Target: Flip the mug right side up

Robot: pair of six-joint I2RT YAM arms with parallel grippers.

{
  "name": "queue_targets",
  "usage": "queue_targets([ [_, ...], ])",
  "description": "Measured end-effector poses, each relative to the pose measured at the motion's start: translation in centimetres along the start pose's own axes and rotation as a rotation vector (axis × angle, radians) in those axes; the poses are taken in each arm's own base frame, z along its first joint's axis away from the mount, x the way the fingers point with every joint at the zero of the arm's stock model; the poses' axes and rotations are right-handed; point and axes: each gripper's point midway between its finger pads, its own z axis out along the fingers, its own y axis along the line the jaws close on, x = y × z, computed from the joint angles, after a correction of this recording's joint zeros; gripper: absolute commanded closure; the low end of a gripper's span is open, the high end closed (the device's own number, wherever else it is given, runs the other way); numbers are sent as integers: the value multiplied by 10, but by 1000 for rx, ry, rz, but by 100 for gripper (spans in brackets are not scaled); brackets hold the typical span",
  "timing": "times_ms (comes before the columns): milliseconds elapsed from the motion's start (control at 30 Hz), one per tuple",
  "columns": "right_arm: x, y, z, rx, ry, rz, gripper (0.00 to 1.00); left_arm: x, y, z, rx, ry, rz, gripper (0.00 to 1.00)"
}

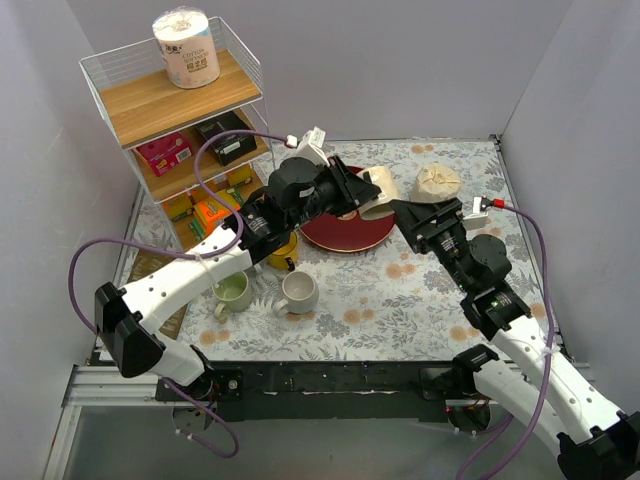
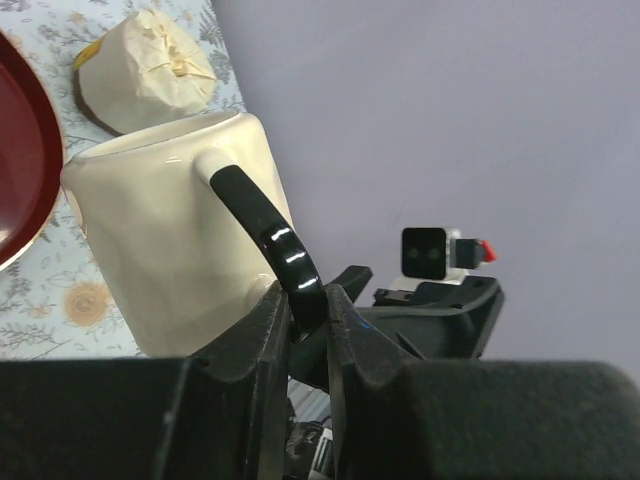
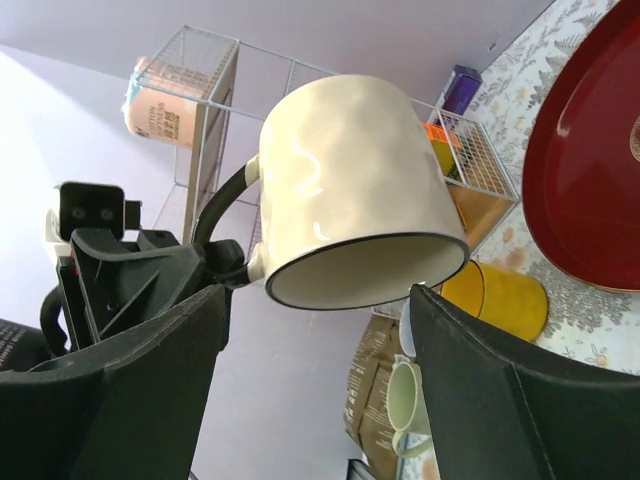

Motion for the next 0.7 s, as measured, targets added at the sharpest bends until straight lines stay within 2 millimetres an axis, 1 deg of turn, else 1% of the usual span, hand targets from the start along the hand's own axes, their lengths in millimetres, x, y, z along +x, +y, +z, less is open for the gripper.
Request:
queue_targets([
  [100, -4, 0, 3, -24, -34, 56, 19, -3, -7, -3, 40, -17, -30, 100],
  [167, -7, 3, 4, -49, -52, 90, 19, -1, -8, -3, 60, -22, -48, 100],
  [233, -9, 5, 6, -76, -66, 130, 19, 3, -4, -1, 71, -18, -63, 100],
  [333, -9, 6, 10, -96, -71, 177, 22, 10, 3, 2, 75, -14, -78, 100],
  [433, -9, 5, 15, -96, -68, 217, 31, 11, 6, 4, 87, -18, -90, 100],
  [467, -9, 6, 17, -97, -68, 232, 41, 10, 5, 4, 97, -25, -93, 100],
  [533, -8, 5, 21, -99, -64, 253, 50, 8, 3, 2, 113, -34, -98, 100],
  [567, -7, 5, 23, -97, -61, 270, 57, 7, 2, 1, 123, -39, -101, 100],
  [700, -5, 5, 29, -104, -49, 317, 69, 3, -4, -4, 161, -57, -109, 100],
])
